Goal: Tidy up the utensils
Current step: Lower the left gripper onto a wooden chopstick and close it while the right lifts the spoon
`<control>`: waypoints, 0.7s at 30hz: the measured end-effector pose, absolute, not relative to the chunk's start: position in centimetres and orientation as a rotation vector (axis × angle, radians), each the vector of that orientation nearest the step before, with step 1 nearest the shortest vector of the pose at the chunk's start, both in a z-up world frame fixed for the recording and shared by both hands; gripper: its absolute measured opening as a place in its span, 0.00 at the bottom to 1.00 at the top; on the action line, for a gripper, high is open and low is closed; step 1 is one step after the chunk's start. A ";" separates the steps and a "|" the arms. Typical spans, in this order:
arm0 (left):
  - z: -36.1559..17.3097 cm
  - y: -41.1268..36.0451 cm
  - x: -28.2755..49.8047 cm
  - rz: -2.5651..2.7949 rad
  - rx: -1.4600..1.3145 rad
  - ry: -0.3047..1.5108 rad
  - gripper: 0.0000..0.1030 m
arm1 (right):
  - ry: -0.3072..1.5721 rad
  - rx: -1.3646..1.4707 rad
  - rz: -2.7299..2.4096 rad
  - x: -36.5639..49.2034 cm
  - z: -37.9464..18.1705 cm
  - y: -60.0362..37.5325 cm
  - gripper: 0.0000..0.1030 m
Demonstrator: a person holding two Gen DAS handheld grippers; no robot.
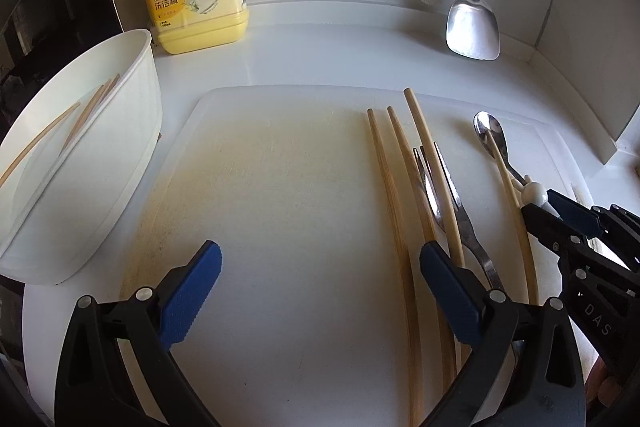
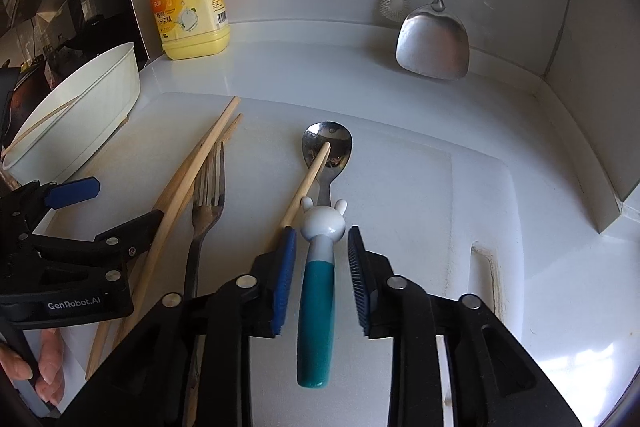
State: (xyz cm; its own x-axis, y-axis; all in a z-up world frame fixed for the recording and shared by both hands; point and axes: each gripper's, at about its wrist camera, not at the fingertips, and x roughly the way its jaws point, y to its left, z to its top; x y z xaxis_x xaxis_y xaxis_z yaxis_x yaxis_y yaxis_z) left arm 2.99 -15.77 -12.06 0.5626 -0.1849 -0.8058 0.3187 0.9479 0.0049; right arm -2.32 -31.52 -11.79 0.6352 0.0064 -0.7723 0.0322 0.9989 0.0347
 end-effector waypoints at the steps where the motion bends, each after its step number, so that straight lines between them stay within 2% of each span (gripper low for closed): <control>1: -12.0 -15.8 3.0 -0.298 0.155 0.928 0.94 | 0.889 0.050 -0.004 -2.1 -11.8 -31.5 0.42; 2: -12.0 -15.8 3.0 -0.298 0.155 0.927 0.94 | 0.896 0.051 0.012 -1.9 -11.8 -31.5 0.49; 4: -12.0 -15.8 3.0 -0.298 0.154 0.925 0.94 | 0.906 0.033 0.018 -1.5 -11.8 -31.1 0.51; 11: -11.9 -16.1 3.3 -0.298 0.151 0.924 0.93 | 0.916 0.036 0.002 -0.8 -11.7 -31.9 0.50; 14: -11.7 -16.3 3.2 -0.297 0.153 0.911 0.89 | 0.911 0.039 -0.018 -0.8 -11.8 -32.0 0.49; 16: -11.5 -16.5 3.0 -0.309 0.160 0.899 0.83 | 0.906 0.026 -0.022 -1.0 -11.7 -31.5 0.42; 19: -11.1 -16.9 2.6 -0.330 0.170 0.886 0.67 | 0.901 -0.004 -0.008 -1.2 -11.7 -30.7 0.30; 21: -10.8 -17.0 2.4 -0.349 0.175 0.879 0.59 | 0.900 -0.014 -0.005 -1.2 -11.7 -30.4 0.26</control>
State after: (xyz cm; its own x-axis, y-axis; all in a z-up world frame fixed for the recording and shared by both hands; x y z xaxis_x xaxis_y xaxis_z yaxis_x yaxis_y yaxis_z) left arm 2.42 -17.00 -10.83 0.5863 -0.2268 -0.7777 0.3692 0.9293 0.0073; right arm -1.19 -30.42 -11.68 0.6216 -0.0104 -0.7833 -0.0014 0.9999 -0.0144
